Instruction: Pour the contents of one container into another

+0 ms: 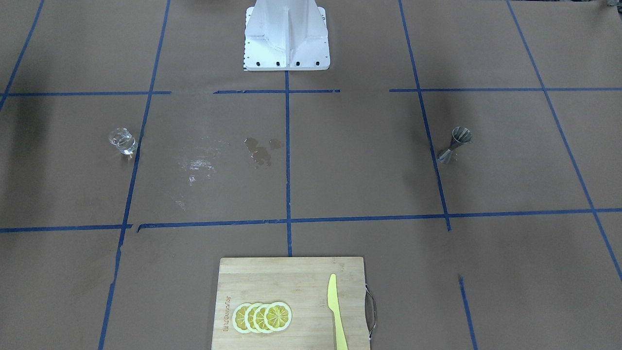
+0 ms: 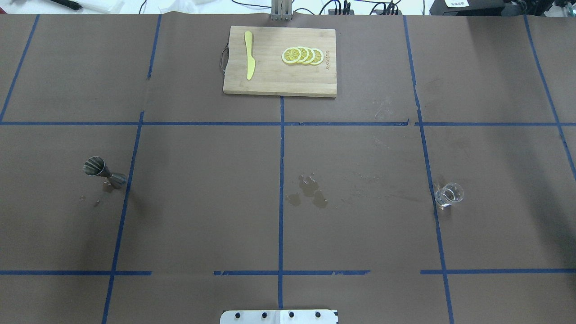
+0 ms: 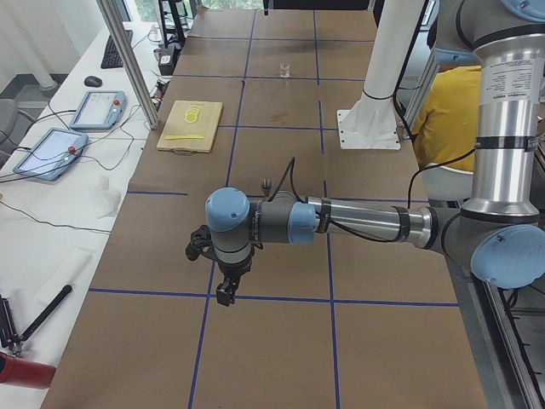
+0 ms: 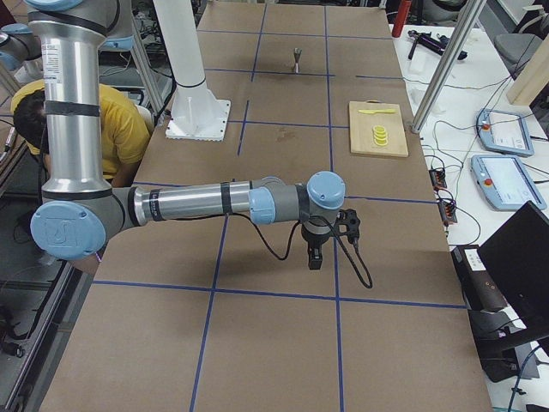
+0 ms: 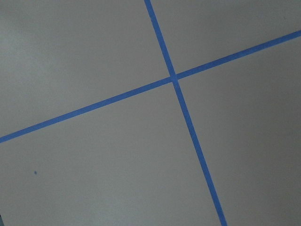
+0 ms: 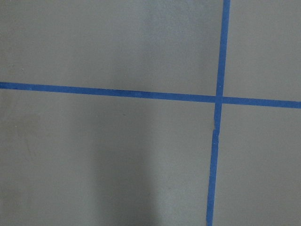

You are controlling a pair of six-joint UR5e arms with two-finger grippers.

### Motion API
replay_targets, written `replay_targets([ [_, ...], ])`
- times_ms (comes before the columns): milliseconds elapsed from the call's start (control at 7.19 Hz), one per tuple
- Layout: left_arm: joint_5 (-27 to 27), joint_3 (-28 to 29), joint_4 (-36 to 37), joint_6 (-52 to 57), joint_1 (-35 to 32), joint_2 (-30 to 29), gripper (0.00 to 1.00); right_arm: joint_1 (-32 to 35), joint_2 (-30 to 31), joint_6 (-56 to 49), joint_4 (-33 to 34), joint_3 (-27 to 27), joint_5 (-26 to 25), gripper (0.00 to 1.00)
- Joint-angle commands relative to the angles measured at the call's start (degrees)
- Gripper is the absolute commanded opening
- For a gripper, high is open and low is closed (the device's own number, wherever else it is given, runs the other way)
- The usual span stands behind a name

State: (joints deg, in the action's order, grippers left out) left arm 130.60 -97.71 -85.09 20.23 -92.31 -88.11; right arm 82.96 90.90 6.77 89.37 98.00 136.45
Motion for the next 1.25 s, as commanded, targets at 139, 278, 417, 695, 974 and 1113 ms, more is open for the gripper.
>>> replay_targets([
  [139, -0.09, 0.06, -0.77, 0.25, 0.03, 0.04, 1.0, 0.01, -0.28, 0.0, -0.07, 0.08, 0.21, 1.0],
  [278, 0.09, 0.5, -1.56, 0.08, 0.03, 0.13, 1.0, 0.01, -0.19, 0.0, -0.16, -0.01, 0.21, 1.0],
  [417, 0.09, -0.11, -1.65, 0.08, 0.03, 0.13, 1.0, 0.01, -0.19, 0.0, -0.16, -0.01, 0.21, 1.0],
  [695, 0.0, 0.06, -4.71, -0.27, 0.03, 0.13, 1.0, 0.01, -0.11, 0.0, -0.16, -0.01, 0.21, 1.0],
  [974, 2.53, -0.11, -4.47, -6.55, -0.06, 0.22, 1.0, 0.01, -0.1, 0.0, -0.16, -0.01, 0.21, 1.0],
  [1113, 5.94, -0.11, -4.73, -12.0, -0.06, 0.22, 1.0, 0.01, -0.02, 0.0, -0.16, -0.01, 0.21, 1.0],
])
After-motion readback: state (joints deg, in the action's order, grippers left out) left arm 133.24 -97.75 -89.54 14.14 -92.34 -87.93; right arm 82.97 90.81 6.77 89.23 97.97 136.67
